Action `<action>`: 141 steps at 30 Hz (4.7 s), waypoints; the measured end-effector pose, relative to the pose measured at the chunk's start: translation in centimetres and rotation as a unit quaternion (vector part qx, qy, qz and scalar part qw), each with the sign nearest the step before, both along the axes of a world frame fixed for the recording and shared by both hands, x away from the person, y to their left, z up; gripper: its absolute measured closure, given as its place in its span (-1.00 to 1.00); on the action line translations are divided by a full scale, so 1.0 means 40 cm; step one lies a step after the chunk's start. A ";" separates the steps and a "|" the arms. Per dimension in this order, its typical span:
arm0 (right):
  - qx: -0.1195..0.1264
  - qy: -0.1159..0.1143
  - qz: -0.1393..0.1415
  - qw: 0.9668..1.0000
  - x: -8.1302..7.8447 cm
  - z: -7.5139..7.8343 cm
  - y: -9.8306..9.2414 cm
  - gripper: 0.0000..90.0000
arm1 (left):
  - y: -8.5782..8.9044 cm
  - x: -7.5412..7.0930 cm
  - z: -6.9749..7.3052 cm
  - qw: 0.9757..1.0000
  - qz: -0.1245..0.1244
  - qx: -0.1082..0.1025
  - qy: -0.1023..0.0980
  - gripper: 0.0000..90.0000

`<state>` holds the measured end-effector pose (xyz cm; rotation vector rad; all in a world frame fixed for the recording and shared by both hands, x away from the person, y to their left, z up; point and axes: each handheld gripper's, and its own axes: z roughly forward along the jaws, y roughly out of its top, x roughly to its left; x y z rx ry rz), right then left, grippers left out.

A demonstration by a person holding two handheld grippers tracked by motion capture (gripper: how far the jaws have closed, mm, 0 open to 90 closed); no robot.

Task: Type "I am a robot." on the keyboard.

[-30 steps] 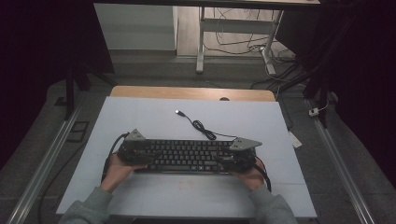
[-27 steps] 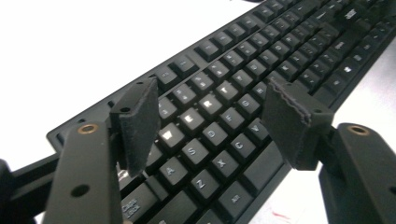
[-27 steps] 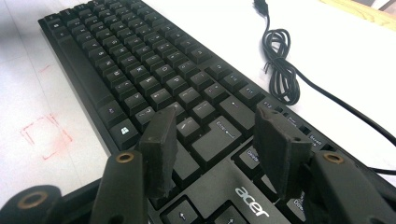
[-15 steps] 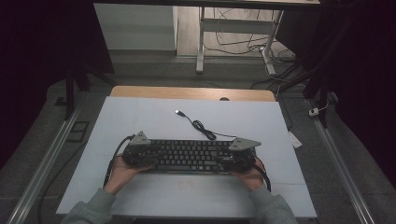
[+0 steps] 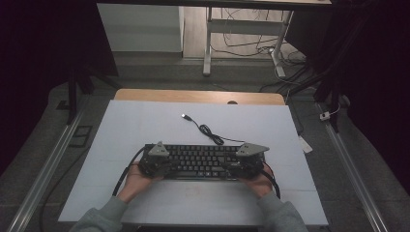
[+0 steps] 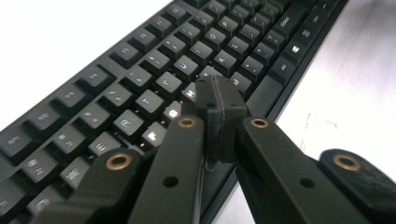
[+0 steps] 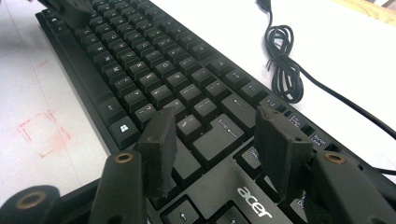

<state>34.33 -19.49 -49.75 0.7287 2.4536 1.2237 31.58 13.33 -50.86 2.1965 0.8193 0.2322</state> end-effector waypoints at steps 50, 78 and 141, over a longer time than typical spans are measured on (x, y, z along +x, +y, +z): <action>-0.002 -0.001 -0.003 1.000 0.001 0.000 -0.002 0.08 | 0.143 0.005 0.036 0.993 0.110 -0.051 -0.012 0.06; 0.018 -0.011 0.009 1.000 0.015 0.042 0.043 0.10 | 0.144 0.015 0.025 0.993 0.111 -0.040 0.006 -0.16; -0.055 0.040 0.061 0.996 0.091 -0.041 0.251 1.00 | 0.132 0.018 0.013 0.994 0.107 -0.024 0.008 -0.20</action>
